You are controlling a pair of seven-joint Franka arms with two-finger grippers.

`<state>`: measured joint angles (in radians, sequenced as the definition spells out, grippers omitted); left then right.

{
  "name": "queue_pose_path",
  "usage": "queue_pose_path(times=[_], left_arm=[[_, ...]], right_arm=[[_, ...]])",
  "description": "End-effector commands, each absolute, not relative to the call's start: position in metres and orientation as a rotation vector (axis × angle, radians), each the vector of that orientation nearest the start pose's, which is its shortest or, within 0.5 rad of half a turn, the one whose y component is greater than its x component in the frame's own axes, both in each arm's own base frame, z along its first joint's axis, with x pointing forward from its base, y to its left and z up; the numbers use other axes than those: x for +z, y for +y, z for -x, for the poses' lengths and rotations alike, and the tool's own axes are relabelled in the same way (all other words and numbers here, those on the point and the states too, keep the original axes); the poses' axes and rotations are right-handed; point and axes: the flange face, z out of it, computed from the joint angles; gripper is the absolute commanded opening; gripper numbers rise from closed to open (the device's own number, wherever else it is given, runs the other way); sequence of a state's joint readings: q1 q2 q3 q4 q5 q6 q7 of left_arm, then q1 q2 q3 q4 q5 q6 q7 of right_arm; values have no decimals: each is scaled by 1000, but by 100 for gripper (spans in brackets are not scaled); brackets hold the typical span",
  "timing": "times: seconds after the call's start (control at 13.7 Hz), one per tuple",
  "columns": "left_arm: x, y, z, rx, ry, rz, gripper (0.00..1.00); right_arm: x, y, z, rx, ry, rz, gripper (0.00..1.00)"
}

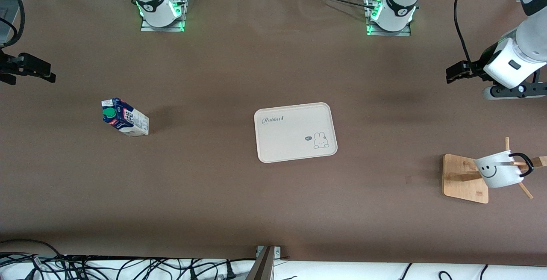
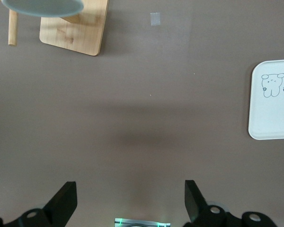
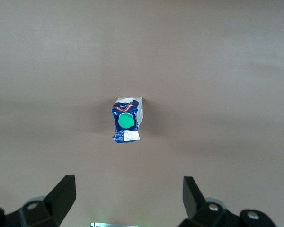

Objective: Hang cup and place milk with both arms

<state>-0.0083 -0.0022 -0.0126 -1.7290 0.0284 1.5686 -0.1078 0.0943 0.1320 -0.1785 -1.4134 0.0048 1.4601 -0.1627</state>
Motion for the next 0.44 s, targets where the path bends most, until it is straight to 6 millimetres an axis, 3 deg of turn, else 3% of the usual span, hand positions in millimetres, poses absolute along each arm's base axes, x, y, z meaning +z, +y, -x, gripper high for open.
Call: queue_pose_path(times=[0.0, 0.37], left_arm=[[554, 6, -542, 222, -171, 3129, 100], [560, -2, -543, 205, -164, 3129, 100]], right_arm=[[619, -41, -579, 137, -112, 3125, 100], [618, -41, -577, 161, -114, 3123, 100]])
